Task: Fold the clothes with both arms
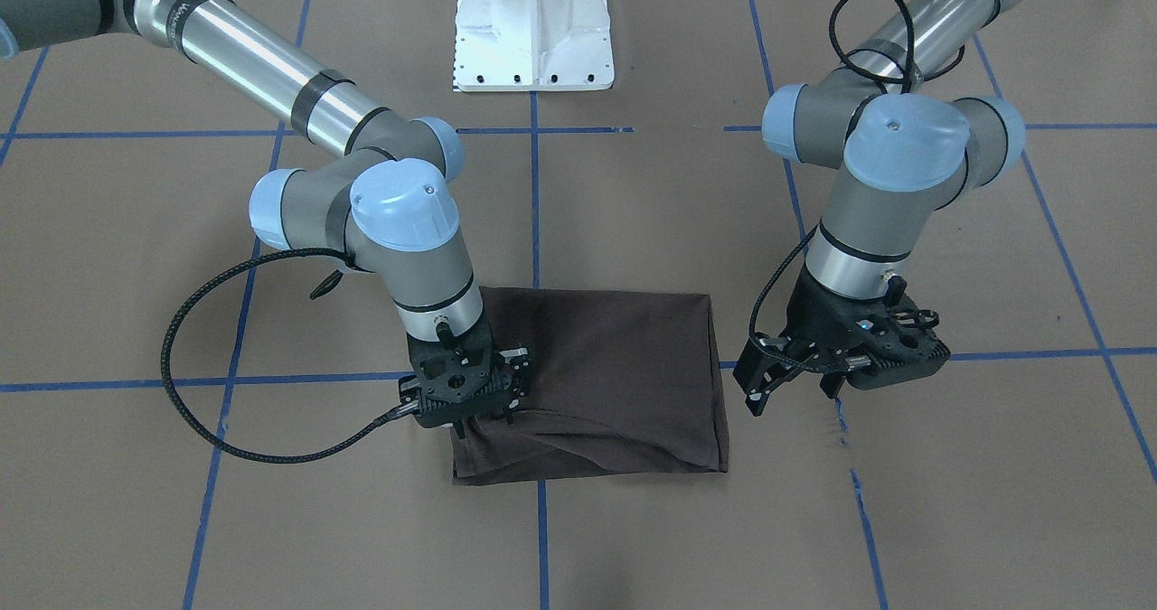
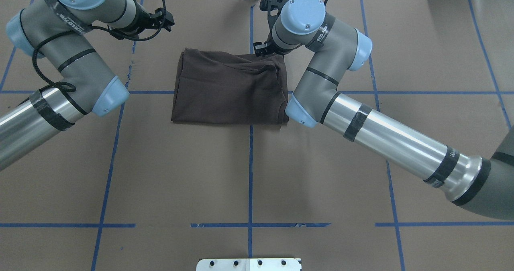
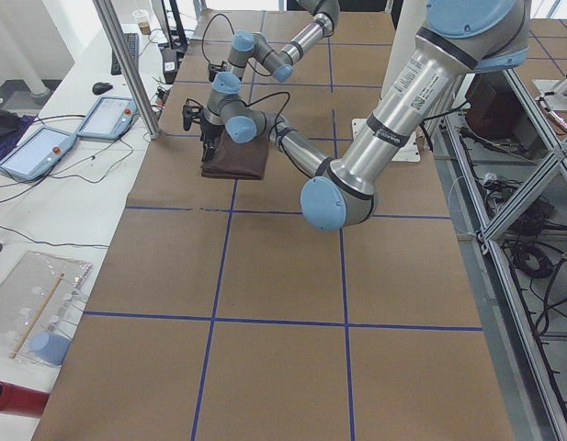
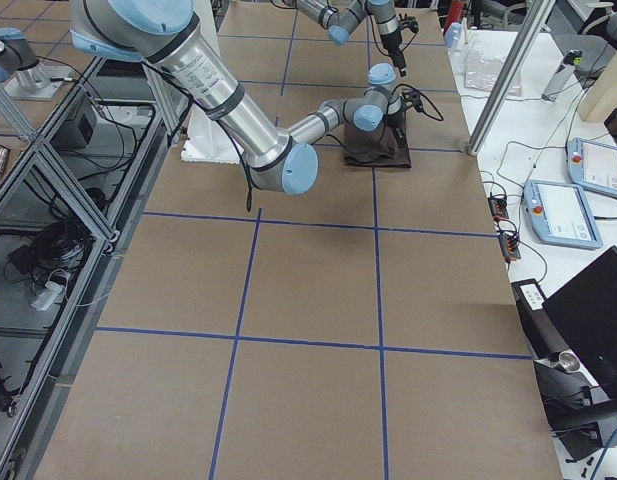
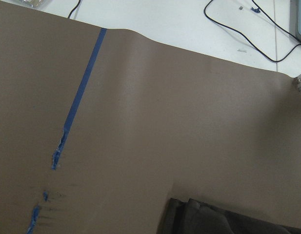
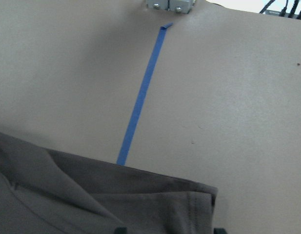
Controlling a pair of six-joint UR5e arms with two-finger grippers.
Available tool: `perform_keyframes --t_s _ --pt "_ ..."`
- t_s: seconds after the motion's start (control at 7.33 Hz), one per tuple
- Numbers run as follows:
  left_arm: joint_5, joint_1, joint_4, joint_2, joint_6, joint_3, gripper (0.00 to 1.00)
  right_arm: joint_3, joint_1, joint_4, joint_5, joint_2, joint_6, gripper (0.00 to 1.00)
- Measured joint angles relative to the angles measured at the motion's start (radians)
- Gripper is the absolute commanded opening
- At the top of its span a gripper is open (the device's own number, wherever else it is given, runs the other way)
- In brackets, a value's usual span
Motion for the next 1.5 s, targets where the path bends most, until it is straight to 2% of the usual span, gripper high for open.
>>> perform_keyframes --t_s 0.14,0.27,0.41,0.68,1.09,1.23,1.5 --pt "-0.001 -0.003 0.000 0.011 0.006 -0.026 1.00 0.011 0.043 -0.006 0.074 -0.035 -0.008 1.00" --pt "-0.018 -0.007 0.001 0.046 0.028 -0.076 1.00 0.045 0.111 -0.024 0.186 -0.101 -0.034 1.00" --pt "-0.056 -0.028 0.010 0.092 0.088 -0.132 1.00 0.104 0.196 -0.076 0.290 -0.187 -0.106 1.00" --pt "-0.136 -0.136 0.093 0.158 0.319 -0.189 1.00 0.243 0.359 -0.278 0.416 -0.340 -0.374 1.00" --pt "-0.213 -0.346 0.196 0.276 0.786 -0.199 1.00 0.428 0.582 -0.598 0.489 -0.559 -0.890 1.00" --pt "-0.248 -0.429 0.205 0.335 0.958 -0.192 1.00 0.457 0.655 -0.667 0.499 -0.623 -1.026 1.00" --pt "-0.336 -0.596 0.220 0.449 1.255 -0.170 1.00 0.472 0.758 -0.711 0.514 -0.727 -1.185 1.00"
